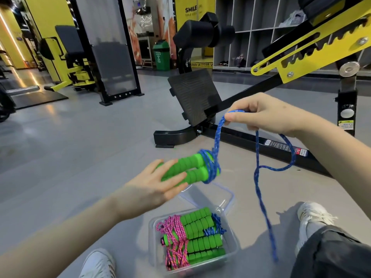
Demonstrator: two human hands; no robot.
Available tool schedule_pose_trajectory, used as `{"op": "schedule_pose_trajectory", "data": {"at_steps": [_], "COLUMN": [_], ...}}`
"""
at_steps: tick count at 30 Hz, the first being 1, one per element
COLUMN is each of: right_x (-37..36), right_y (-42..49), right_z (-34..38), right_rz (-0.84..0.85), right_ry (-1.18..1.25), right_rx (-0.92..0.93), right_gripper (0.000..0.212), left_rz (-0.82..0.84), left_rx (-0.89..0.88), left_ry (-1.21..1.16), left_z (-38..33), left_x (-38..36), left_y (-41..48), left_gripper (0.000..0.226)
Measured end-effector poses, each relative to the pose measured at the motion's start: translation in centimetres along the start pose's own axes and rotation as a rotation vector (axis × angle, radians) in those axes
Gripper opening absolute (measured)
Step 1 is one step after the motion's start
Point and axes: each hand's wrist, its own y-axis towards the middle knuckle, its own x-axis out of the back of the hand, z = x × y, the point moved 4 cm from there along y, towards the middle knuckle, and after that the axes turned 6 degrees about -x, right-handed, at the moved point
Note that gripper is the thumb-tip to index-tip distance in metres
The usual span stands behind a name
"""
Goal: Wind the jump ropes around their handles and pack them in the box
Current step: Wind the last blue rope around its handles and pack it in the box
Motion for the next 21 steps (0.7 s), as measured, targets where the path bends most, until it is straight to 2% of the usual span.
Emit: {"op": "schedule_pose_trajectory", "data": {"at_steps": [4,7,10,13,15,18,21], "right_x": [-0.5,-1.7,-3.5,-4.2,-4.8,-6.8,-7.9], "right_y": [0.4,0.5,0.4,0.0,0.1,0.6,1.1], "right_z": [-2.5,-5.3,-8.5,-9.6,-9.5,-8.5,-7.9], "right_rz": [-0.029,-0.059,0.052,0.064,0.045,0.157,0.208], "right_ry": [0.104,0.198,0.315,0.325,0.414,0.689,0.751], "right_rx": [-0.023,-0.1,-0.16,-0.185,-0.208,-0.246,-0.344], "right_gripper": [0.021,0.022,0.029,0.007,0.02,0.032,0.038], "left_rz": [-0.119,-0.257,-0.322,-0.356,-0.399,-0.43,-0.439], "left_rx": [-0.086,-0.014,0.049,0.103,0.195,0.355,0.472], "left_ry": [-0.098,-0.208,-0.236,-0.222,-0.218,-0.129,-0.128], "left_z": [-1.9,-1.7,-1.1,-0.4,0.3,1.5,3.1], "left_x": [2.4,4.1,5.0,5.2,5.2,4.9,3.8], "left_y": [1.9,3.0,3.7,3.6,3.5,3.6,2.7], "left_gripper": [0.038,0.033,0.032,0.032,0.035,0.042,0.044]}}
